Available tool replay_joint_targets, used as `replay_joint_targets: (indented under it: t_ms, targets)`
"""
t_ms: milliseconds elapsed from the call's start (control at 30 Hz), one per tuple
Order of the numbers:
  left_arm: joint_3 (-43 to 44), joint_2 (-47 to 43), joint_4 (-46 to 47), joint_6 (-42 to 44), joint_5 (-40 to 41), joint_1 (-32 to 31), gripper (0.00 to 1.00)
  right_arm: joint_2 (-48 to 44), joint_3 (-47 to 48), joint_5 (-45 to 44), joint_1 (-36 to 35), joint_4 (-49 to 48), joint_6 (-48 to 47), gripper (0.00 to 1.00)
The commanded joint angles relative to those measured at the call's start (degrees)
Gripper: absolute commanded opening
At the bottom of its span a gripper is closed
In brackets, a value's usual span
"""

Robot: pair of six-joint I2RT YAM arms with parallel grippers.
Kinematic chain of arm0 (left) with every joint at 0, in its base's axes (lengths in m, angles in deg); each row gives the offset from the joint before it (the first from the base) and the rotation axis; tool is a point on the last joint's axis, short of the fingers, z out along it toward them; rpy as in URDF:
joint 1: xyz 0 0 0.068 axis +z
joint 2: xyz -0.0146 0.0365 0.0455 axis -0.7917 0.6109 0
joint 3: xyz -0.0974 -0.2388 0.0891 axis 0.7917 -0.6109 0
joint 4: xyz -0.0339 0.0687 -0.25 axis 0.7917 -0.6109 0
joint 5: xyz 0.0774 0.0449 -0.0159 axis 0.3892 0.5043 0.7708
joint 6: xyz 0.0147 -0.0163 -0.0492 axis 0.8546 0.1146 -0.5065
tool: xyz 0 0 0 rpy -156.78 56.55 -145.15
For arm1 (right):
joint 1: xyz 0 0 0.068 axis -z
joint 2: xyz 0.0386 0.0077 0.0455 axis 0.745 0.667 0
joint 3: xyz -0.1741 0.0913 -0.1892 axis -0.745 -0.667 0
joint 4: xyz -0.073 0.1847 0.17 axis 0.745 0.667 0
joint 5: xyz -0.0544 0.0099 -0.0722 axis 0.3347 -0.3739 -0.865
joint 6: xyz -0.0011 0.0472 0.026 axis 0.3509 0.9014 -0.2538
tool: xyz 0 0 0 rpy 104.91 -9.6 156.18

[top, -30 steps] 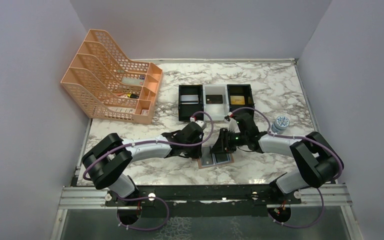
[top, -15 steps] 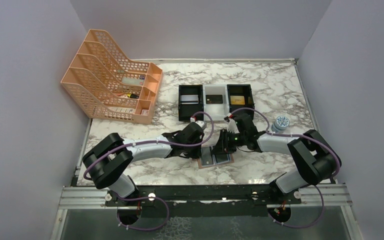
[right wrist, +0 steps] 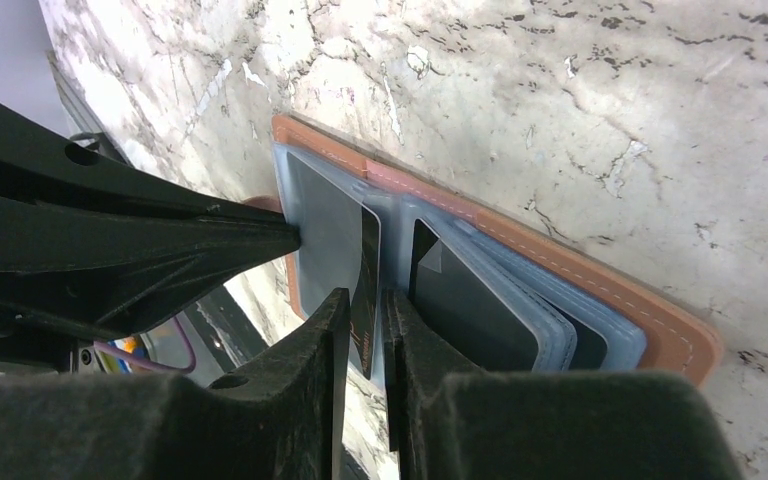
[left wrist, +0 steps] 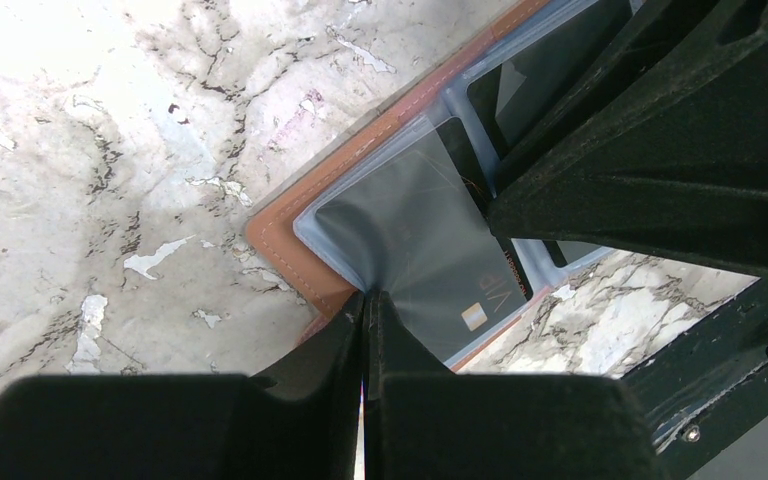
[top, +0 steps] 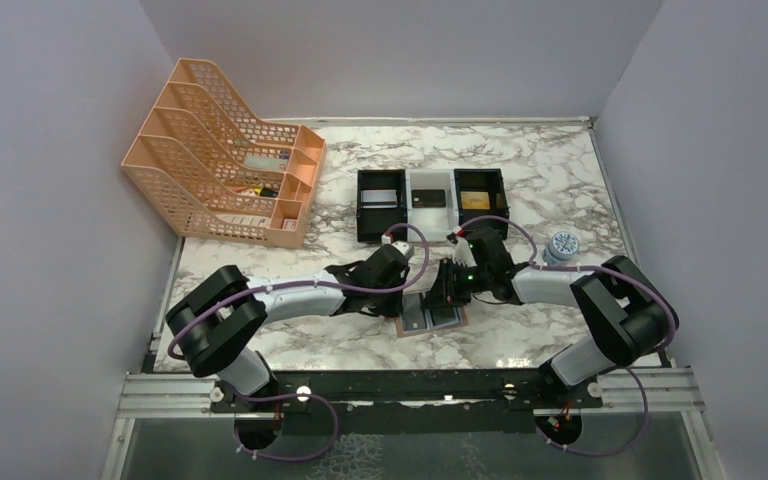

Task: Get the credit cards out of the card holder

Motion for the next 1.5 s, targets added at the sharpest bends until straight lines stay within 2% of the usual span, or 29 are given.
replay_joint_targets:
  t_ms: [0,167,400,567,933,1067,1233,1467]
  targets:
    - [0.93,2.49,-2.32,1.43,1.71,-0.53,0.04,1.31,0.19,-2.93,-0.33,1.06,-2.13,0.20]
    - [1.38,3.39,-2.46,1.60,1.59,-0.61,0.04,3.43,0.50,0.15,-0.61,0.30,-3.61,0.19]
    - [1.67,3.01,-2.83,1.64,1.94,-0.70,0.04,1.44,-1.08,2.91,-0.61,-4.64,-1.33,0.08]
    - [1.98,2.51,-3.39,2.27,1.50,-0.76,0.06,1.02,0.11,1.00,-0.61,-2.67,-1.15,0.02]
    - [3.59,-0.81,-4.93,2.86,1.52,-1.01,0.27,-1.28,-1.35,-0.96,-0.61,-1.58,0.80,0.01]
    - [4.34,-1.69,-5.74,3.56,1.12,-1.05,0.40,-4.03,-1.71,-2.54,-0.61,-0.08,1.45,0.01]
    - [4.95,-0.30,-6.10,3.58,0.91,-1.32,0.41,-6.31,-1.33,-4.81,-0.61,2.20,1.02,0.01]
    - [7.71,3.85,-6.21,4.61,1.94,-2.62,0.37,-3.92,-0.70,1.12,-0.57,0.01,1.31,0.01]
